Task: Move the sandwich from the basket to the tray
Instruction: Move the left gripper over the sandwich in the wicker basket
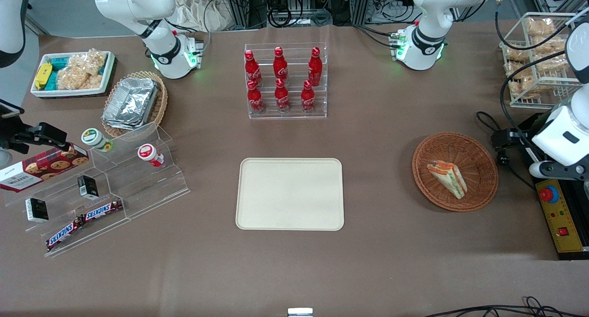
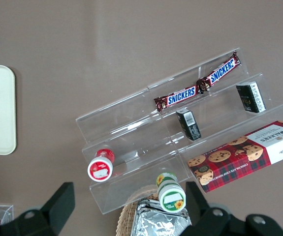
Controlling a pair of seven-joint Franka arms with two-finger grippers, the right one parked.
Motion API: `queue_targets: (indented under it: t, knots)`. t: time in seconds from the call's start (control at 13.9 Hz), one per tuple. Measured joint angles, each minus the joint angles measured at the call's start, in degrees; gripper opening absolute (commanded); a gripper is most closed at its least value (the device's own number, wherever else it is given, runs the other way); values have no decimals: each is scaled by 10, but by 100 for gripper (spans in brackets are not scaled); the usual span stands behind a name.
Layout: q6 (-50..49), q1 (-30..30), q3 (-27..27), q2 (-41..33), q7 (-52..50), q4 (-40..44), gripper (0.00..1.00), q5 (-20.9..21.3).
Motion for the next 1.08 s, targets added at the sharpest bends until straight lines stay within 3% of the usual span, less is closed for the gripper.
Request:
queue_targets:
  t: [0.72,1.08]
  knots:
    - [0,-7,0,8,0,-5,99,-1]
    - [4,-21,-1,28,0,-66,99,25]
